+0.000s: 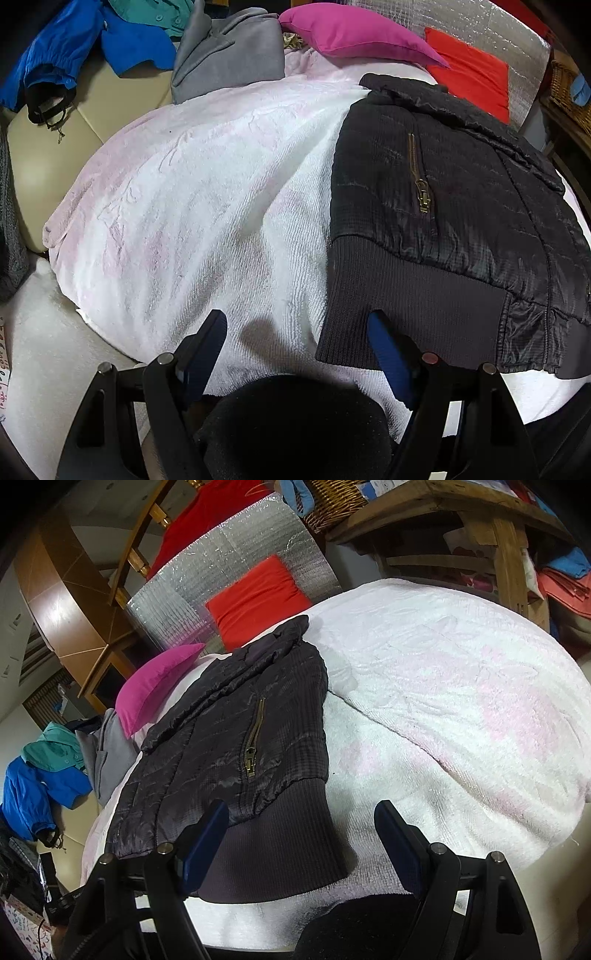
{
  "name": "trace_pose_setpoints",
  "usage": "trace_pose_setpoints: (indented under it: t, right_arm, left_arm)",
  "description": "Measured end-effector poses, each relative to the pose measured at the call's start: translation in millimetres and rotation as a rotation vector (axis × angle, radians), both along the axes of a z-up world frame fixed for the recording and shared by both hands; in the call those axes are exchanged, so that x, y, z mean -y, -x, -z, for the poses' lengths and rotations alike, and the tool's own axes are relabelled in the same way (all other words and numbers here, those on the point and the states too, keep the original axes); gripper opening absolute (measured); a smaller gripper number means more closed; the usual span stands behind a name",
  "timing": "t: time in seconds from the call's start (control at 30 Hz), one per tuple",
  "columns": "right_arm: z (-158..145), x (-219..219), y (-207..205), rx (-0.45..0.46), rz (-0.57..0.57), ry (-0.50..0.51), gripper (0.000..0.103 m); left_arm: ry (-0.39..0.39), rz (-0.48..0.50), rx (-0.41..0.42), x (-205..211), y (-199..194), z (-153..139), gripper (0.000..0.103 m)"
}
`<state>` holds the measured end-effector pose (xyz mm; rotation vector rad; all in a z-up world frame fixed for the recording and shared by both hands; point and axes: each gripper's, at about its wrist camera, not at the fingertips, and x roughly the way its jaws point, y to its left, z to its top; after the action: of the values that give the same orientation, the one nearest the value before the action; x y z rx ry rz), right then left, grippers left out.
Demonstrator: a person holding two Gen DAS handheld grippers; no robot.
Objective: Fold large clothes
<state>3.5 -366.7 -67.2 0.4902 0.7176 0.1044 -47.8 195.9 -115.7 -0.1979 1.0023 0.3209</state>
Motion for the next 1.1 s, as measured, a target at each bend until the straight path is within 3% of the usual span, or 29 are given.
trace_pose_setpoints:
  t: [0.1, 0.3, 0.4, 0.53, 0.7, 1.1]
  right_arm:
    - [0, 0, -1, -0.003, -0.003, 0.000, 0.084]
    - [-13, -4, -14, -0.024, -0.056, 0.015, 0.084]
    - [-19, -5, -27, -0.035, -0.075, 0.000, 0.084]
    - [-5, -6, -49, -0.125, -0.077, -0.006, 0.084]
    - [23, -9, -60, -0.221, -0.109, -0.093, 0.084]
    - [29, -12, -59, -0.208, -0.166, -0.145, 0.084]
  left_arm:
    - [0.009, -0.002, 0.010, -2, 1, -2, 0.079]
    - [0.043, 0.010, 0.109, -11, -4, -23, 0.079]
    - [0.081, 0.002, 0.091, -18, -22, -20, 0.079]
    - [0.146, 0.001, 0.045, -19, -39, -10, 0.079]
    - [0.127, 0.000, 0.009, -13, -43, -6, 0.079]
    - [0.155, 0.002, -0.004, -15, -43, 0, 0.079]
